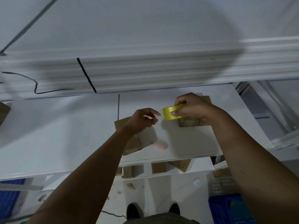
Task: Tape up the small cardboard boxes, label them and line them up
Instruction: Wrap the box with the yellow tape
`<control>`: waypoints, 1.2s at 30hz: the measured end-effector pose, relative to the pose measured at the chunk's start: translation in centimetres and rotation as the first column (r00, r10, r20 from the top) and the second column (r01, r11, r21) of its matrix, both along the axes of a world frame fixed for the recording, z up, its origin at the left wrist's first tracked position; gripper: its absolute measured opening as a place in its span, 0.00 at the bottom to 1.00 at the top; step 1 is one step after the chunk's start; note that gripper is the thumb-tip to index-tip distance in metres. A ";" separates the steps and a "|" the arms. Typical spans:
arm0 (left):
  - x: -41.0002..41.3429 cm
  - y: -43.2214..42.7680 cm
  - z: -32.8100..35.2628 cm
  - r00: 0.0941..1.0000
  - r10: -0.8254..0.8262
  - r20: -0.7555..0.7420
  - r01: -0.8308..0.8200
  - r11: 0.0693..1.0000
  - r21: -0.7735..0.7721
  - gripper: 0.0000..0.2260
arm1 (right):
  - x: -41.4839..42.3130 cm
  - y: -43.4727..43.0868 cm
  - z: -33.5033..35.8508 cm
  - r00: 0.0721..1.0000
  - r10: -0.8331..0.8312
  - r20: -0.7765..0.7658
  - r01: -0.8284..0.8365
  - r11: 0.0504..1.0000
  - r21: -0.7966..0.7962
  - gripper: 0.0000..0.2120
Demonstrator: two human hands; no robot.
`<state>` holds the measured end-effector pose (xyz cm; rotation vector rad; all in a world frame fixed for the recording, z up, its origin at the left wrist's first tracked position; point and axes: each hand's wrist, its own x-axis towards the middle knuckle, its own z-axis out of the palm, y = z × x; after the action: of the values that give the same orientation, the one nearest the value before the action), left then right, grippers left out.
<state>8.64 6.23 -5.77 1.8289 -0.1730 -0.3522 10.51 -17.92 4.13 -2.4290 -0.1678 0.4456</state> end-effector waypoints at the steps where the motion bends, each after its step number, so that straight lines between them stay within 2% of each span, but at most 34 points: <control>1: -0.3 0.7 0.4 0.999 -0.016 -0.049 0.015 1.000 -0.016 0.13 | 0.0 -0.2 -0.2 1.000 0.006 -0.022 -0.005 1.000 0.030 0.09; 5: -1.5 3.8 1.9 0.980 -0.094 -0.173 0.115 0.986 0.119 0.07 | -0.3 0.7 -0.7 0.991 0.071 -0.117 -0.057 0.992 0.113 0.10; 8: -2.9 5.8 2.5 0.953 -0.048 -0.299 0.089 0.988 0.125 0.06 | -0.2 2.5 -1.1 0.976 0.180 -0.126 -0.160 0.976 0.149 0.09; 10: -4.0 7.5 2.5 0.948 0.050 -0.313 -0.009 0.991 0.132 0.06 | 0.1 3.7 -1.2 0.965 0.236 -0.114 -0.214 0.961 0.176 0.08; 14: -6.7 11.3 1.7 0.922 0.174 -0.345 -0.203 0.978 -0.049 0.09 | 0.6 6.5 -2.1 0.945 0.303 -0.123 -0.271 0.936 0.224 0.06; 16: -7.5 12.4 1.7 0.909 0.239 -0.341 -0.253 0.968 0.005 0.08 | 0.6 7.8 -2.6 0.933 0.335 -0.131 -0.298 0.924 0.241 0.09; 19: -8.1 13.4 2.1 0.906 0.270 -0.325 -0.224 0.959 0.171 0.05 | 0.3 8.8 -3.4 0.912 0.375 -0.166 -0.299 0.885 0.356 0.15; 21: -8.4 13.8 2.3 0.912 0.236 -0.335 -0.173 0.963 0.209 0.07 | 0.0 8.9 -4.0 0.908 0.382 -0.173 -0.293 0.874 0.389 0.16; 23: -8.5 13.9 2.3 0.913 0.214 -0.347 -0.163 0.972 0.169 0.09 | -0.2 8.9 -4.5 0.913 0.370 -0.172 -0.276 0.871 0.407 0.18; 27: -8.5 14.0 1.7 0.909 0.251 -0.333 -0.242 0.968 0.069 0.09 | 0.0 8.7 -5.6 0.935 0.306 -0.182 -0.200 0.874 0.443 0.13; 30: -8.5 13.9 1.0 0.876 0.365 -0.314 -0.341 0.931 0.130 0.08 | -0.4 8.7 -6.2 0.938 0.301 -0.174 -0.202 0.880 0.430 0.17; 33: -8.4 13.6 0.7 0.827 0.448 -0.340 -0.432 0.893 0.127 0.05 | -0.7 9.2 -6.9 0.965 0.233 -0.123 -0.169 0.906 0.388 0.21; 36: -8.3 13.3 0.6 0.805 0.483 -0.344 -0.463 0.874 0.145 0.04 | -0.5 9.6 -7.4 0.971 0.234 -0.056 -0.214 0.944 0.250 0.25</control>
<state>0.33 19.52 -5.16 1.7505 0.5606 -0.3399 10.05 -8.27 -3.23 -2.1546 -0.4401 0.5923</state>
